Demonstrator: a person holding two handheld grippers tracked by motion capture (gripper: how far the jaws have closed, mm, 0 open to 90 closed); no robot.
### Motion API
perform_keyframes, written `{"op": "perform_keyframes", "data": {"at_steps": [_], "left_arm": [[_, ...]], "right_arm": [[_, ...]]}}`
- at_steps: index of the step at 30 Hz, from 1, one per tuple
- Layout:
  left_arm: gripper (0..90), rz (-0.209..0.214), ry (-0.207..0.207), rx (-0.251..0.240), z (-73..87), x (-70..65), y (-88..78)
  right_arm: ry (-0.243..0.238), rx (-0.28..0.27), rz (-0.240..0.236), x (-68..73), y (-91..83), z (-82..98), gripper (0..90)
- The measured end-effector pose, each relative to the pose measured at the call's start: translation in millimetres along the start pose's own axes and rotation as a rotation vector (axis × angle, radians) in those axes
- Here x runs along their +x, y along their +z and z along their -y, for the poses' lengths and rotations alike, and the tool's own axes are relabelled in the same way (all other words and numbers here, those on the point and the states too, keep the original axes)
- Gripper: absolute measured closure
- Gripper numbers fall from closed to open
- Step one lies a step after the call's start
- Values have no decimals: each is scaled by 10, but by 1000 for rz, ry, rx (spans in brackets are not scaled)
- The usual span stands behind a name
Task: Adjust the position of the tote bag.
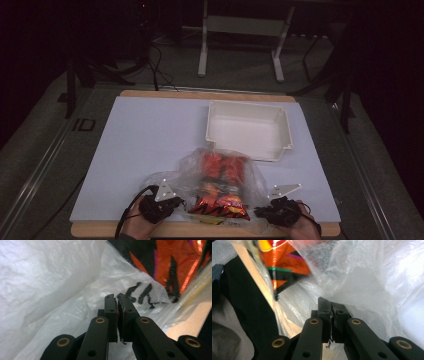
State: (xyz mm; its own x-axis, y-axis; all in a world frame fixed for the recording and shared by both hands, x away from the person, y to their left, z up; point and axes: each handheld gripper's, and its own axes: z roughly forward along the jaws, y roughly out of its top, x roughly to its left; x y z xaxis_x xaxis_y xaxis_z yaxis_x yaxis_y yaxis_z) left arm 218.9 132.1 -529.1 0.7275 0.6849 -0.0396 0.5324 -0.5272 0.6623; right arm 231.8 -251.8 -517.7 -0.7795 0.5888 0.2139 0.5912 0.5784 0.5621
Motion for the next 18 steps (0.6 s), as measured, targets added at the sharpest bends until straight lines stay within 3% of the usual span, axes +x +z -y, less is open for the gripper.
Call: {"op": "perform_keyframes", "data": {"at_steps": [5,10,18], "left_arm": [[855,-8,-10,-4,-37,64,30],[846,-38,-43,-12,-43,199,35],[838,-70,-61,-20,-57,277,54]], "right_arm": [[54,-31,25,-100,13,-21,872],[80,-40,62,-184,-9,-36,873],[109,-57,76,-263,-17,-44,871]]}}
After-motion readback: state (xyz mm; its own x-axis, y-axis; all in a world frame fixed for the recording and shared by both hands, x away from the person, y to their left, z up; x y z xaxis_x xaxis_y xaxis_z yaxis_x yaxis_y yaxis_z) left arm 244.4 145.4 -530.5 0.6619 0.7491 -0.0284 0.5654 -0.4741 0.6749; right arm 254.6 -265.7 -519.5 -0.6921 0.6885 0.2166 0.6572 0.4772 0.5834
